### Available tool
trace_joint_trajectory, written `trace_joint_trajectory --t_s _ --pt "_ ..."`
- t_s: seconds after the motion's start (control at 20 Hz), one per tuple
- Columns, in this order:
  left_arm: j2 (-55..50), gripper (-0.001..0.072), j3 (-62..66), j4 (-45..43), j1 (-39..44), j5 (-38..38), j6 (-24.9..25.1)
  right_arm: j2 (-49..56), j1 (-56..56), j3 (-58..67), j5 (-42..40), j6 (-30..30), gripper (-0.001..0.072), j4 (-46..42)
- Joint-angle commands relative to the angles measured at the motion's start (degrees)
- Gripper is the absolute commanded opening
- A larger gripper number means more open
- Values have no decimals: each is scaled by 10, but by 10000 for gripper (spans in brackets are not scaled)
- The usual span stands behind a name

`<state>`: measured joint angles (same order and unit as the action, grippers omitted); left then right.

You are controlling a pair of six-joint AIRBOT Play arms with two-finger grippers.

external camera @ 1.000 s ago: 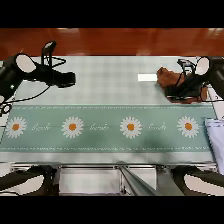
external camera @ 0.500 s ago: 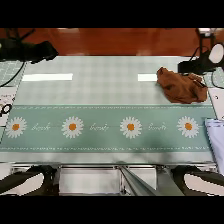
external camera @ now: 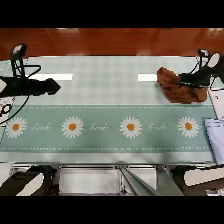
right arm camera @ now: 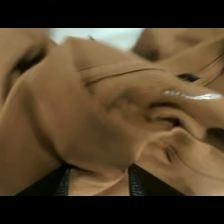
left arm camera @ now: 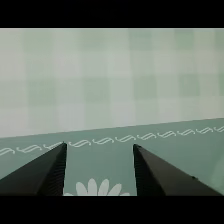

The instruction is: Fold the shirts.

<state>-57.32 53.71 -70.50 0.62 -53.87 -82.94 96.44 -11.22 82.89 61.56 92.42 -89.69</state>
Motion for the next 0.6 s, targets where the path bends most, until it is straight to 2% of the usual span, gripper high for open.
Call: trace_joint_trajectory --t_s 0.0,0.1,0.15,0.2,0.25,0.35,0.55 --pt "-17 508 -33 0 1 23 2 59 -5 1 -36 11 416 17" --pt "-30 508 -33 7 1 42 2 73 -5 2 -45 14 403 26" --pt "-35 508 -33 16 1 54 2 72 -5 3 -47 15 307 29" --pt "-36 508 -33 17 1 66 2 70 -5 11 -37 12 106 31" --pt "-35 508 -32 15 -1 80 2 66 -5 24 -26 1 35 35" --pt "-35 508 -16 2 -18 80 5 51 -5 68 20 -13 35 38" --pt "-5 507 45 -8 -103 11 4 -38 -4 160 79 -37 35 54"
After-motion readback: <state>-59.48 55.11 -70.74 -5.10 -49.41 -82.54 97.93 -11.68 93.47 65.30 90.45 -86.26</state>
